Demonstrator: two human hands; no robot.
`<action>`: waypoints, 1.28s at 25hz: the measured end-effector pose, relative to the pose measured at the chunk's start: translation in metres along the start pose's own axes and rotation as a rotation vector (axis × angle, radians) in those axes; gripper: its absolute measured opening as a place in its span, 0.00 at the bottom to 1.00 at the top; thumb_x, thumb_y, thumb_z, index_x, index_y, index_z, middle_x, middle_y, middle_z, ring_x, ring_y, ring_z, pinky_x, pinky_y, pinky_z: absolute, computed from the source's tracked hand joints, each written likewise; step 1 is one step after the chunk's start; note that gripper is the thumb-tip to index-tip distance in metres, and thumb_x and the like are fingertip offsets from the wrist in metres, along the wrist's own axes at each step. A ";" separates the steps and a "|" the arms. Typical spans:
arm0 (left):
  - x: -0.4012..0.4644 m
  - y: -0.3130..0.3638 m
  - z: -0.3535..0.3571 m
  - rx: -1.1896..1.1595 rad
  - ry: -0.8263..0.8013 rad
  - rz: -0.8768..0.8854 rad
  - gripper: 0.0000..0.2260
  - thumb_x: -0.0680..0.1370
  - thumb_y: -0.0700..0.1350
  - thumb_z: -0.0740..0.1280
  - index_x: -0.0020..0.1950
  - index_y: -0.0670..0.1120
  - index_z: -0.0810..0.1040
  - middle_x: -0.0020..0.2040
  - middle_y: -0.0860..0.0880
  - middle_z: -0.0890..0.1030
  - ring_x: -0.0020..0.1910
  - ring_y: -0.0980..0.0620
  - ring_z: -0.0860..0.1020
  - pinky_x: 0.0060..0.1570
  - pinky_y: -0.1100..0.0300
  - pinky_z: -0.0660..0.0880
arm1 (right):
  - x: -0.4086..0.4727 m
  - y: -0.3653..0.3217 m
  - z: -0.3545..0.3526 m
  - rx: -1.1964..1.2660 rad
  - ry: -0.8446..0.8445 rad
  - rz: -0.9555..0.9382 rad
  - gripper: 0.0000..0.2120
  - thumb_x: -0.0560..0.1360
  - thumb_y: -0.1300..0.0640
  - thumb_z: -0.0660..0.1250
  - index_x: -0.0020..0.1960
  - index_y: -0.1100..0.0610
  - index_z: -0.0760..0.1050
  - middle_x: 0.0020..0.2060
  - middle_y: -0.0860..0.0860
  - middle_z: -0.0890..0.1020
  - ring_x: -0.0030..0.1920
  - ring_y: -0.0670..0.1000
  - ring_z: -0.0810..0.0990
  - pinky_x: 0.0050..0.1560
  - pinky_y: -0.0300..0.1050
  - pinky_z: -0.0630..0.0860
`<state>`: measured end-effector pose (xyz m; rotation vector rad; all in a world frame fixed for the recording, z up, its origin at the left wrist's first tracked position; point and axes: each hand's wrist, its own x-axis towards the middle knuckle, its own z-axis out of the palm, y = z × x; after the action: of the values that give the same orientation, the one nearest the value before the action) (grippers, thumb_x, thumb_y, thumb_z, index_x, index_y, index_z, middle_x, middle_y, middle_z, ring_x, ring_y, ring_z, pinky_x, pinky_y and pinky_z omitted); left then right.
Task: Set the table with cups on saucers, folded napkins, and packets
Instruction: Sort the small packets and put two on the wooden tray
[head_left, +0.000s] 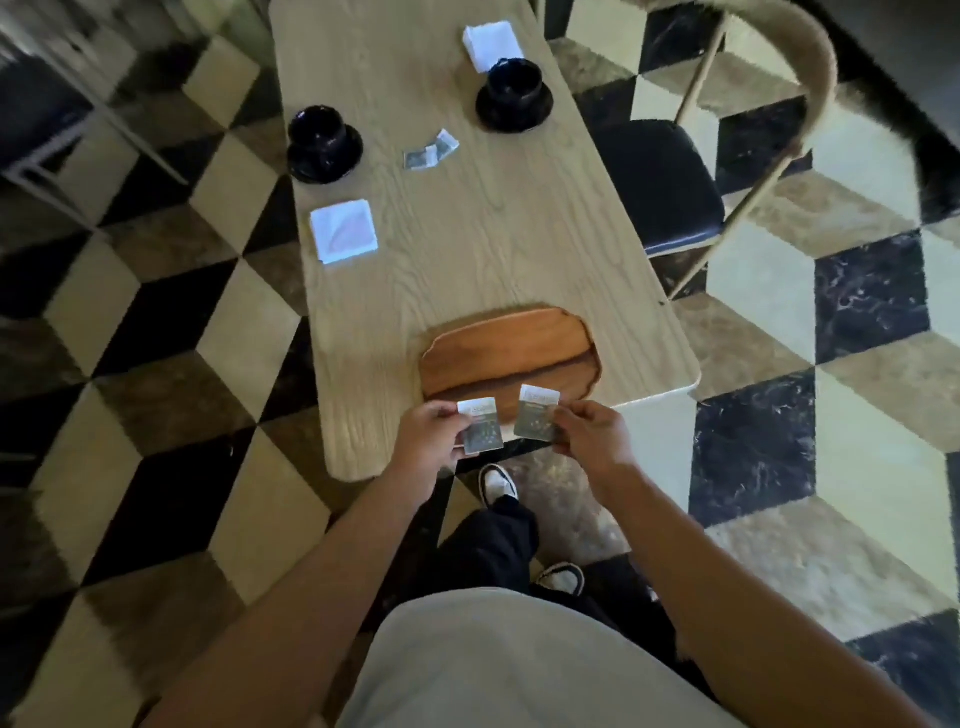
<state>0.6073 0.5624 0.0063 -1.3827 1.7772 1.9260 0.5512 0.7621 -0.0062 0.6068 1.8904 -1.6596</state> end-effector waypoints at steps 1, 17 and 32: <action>0.006 0.000 -0.005 -0.017 0.017 -0.013 0.02 0.75 0.34 0.72 0.46 0.40 0.82 0.47 0.38 0.85 0.45 0.42 0.86 0.39 0.51 0.83 | 0.009 -0.005 0.005 -0.027 -0.013 0.008 0.05 0.78 0.62 0.70 0.44 0.55 0.82 0.43 0.57 0.86 0.40 0.53 0.83 0.45 0.50 0.82; 0.087 0.032 0.023 0.199 0.133 0.082 0.07 0.75 0.38 0.73 0.40 0.49 0.81 0.42 0.49 0.83 0.37 0.50 0.85 0.37 0.51 0.85 | 0.120 -0.044 0.011 -0.526 0.014 -0.057 0.03 0.74 0.54 0.73 0.42 0.47 0.82 0.39 0.48 0.85 0.41 0.52 0.83 0.46 0.52 0.82; 0.094 0.032 0.025 0.639 0.254 0.242 0.06 0.77 0.46 0.72 0.48 0.43 0.80 0.44 0.49 0.83 0.44 0.51 0.80 0.45 0.57 0.75 | 0.137 -0.053 0.023 -0.881 -0.024 -0.277 0.04 0.74 0.55 0.72 0.46 0.50 0.77 0.40 0.44 0.82 0.36 0.38 0.76 0.28 0.27 0.66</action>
<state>0.5216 0.5342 -0.0417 -1.2459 2.4754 1.1119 0.4161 0.7295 -0.0596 -0.0412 2.4787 -0.7904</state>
